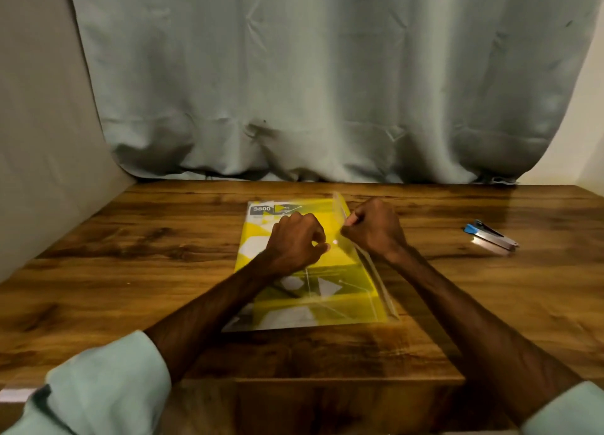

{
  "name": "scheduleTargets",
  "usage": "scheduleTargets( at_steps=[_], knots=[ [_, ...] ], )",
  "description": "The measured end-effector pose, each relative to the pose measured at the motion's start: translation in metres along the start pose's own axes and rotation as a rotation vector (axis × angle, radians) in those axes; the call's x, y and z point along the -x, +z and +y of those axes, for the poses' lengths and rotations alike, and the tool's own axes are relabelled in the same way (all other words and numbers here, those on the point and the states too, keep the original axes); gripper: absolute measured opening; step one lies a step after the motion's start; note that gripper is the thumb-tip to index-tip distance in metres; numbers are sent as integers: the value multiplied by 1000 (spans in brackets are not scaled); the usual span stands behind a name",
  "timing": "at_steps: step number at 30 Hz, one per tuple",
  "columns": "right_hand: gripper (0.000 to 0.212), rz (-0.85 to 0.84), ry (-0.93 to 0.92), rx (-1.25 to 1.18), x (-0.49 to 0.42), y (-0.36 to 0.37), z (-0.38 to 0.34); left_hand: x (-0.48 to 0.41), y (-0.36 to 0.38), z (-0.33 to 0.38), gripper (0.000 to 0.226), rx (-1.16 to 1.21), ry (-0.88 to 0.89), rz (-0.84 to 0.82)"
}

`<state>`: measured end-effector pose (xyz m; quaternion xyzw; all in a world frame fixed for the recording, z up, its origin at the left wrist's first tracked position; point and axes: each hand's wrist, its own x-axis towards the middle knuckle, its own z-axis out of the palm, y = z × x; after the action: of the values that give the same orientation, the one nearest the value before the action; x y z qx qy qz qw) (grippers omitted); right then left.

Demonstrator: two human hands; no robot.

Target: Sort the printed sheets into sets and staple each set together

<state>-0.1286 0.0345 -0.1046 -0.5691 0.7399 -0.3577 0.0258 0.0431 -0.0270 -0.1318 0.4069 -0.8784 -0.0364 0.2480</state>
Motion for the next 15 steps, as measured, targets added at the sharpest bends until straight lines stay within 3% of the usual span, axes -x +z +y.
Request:
scheduleTargets(
  at_steps=[3, 10, 15],
  knots=[
    [12, -49, -21, 79, 6, 18, -5, -1, -3, -10, 14, 18, 83, 1],
    [12, -41, -102, 197, 11, 30, -3, 0, 12, -22, 26, -96, 223, 81],
    [10, -24, -50, 123, 9, 28, 2, 5, 14, -21, 26, -100, 256, 109]
  ],
)
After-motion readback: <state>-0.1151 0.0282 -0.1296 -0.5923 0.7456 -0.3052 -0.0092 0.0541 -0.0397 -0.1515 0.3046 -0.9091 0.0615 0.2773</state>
